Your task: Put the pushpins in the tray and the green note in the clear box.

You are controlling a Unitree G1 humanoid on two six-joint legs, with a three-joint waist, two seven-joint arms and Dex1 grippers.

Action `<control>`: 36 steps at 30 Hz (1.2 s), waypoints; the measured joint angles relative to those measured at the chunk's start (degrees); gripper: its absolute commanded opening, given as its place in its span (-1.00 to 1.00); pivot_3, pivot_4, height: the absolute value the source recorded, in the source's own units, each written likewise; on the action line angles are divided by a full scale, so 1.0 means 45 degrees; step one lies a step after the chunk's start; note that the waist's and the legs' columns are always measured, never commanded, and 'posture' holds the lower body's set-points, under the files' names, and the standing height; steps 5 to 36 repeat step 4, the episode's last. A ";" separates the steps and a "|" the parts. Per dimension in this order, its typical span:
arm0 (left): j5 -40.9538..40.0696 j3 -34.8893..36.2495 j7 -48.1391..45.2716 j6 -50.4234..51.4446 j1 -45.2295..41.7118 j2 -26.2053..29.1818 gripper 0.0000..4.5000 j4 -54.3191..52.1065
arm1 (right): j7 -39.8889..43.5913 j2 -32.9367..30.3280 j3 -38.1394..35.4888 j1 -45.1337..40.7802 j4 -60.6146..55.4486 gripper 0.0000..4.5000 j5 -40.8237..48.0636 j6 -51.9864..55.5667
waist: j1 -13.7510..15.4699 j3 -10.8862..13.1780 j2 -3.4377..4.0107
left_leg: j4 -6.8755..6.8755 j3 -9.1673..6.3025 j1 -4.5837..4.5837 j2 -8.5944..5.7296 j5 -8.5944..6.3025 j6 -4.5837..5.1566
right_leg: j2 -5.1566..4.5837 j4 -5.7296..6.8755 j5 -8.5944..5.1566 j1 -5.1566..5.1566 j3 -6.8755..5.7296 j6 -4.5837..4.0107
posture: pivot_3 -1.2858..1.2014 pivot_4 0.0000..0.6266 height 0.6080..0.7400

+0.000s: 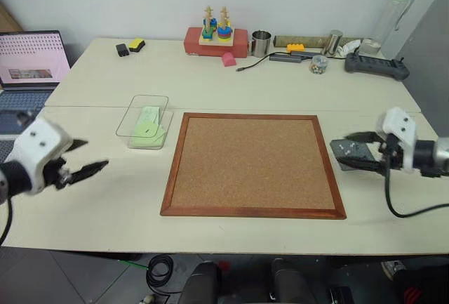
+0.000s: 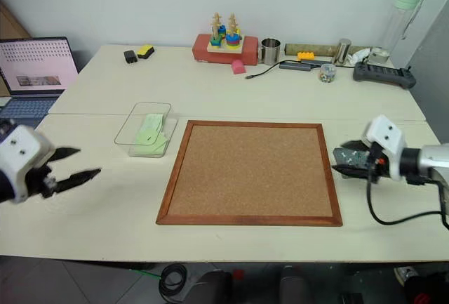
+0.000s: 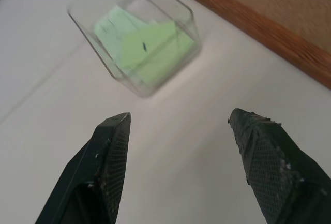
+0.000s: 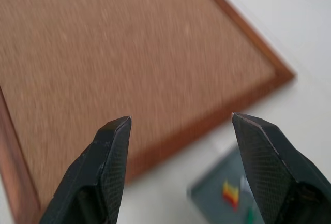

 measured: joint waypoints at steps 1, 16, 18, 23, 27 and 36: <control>0.0010 0.0120 -0.0233 -0.0092 0.0220 0.0000 0.44 0.0096 | 0.0067 -0.0136 -0.0226 0.0225 0.0146 0.43 -0.0004 -0.0040 | 0.0000 0.0000 0.0000 | 0.0002 -0.0001 -0.0001 0.0001 0.0000 0.0000 | 0.0001 0.0003 0.0000 0.0000 -0.0003 -0.0001 | 0.03 -0.52 1.00; -0.0007 0.0403 -0.0451 -0.0228 0.0289 -0.0002 0.44 0.0186 | 0.0196 -0.0277 -0.0621 0.0389 0.0337 0.43 -0.0036 -0.0323 | -0.0002 0.0000 0.0000 | 0.0006 -0.0004 0.0003 0.0009 0.0000 0.0000 | 0.0004 0.0007 0.0002 0.0002 -0.0002 -0.0002 | 0.03 -0.52 1.00; -0.0007 0.0403 -0.0451 -0.0228 0.0289 -0.0002 0.44 0.0186 | 0.0196 -0.0277 -0.0621 0.0389 0.0337 0.43 -0.0036 -0.0323 | -0.0002 0.0000 0.0000 | 0.0006 -0.0004 0.0003 0.0009 0.0000 0.0000 | 0.0004 0.0007 0.0002 0.0002 -0.0002 -0.0002 | 0.03 -0.52 1.00; -0.0007 0.0403 -0.0451 -0.0228 0.0289 -0.0002 0.44 0.0186 | 0.0196 -0.0277 -0.0621 0.0389 0.0337 0.43 -0.0036 -0.0323 | -0.0002 0.0000 0.0000 | 0.0006 -0.0004 0.0003 0.0009 0.0000 0.0000 | 0.0004 0.0007 0.0002 0.0002 -0.0002 -0.0002 | 0.03 -0.52 1.00; -0.0007 0.0403 -0.0451 -0.0228 0.0289 -0.0002 0.44 0.0186 | 0.0196 -0.0277 -0.0621 0.0389 0.0337 0.43 -0.0036 -0.0323 | -0.0002 0.0000 0.0000 | 0.0006 -0.0004 0.0003 0.0009 0.0000 0.0000 | 0.0004 0.0007 0.0002 0.0002 -0.0002 -0.0002 | 0.03 -0.52 1.00; -0.0007 0.0403 -0.0451 -0.0228 0.0289 -0.0002 0.44 0.0186 | 0.0196 -0.0277 -0.0621 0.0389 0.0337 0.43 -0.0036 -0.0323 | -0.0002 0.0000 0.0000 | 0.0006 -0.0004 0.0003 0.0009 0.0000 0.0000 | 0.0004 0.0007 0.0002 0.0002 -0.0002 -0.0002 | 0.03 -0.52 1.00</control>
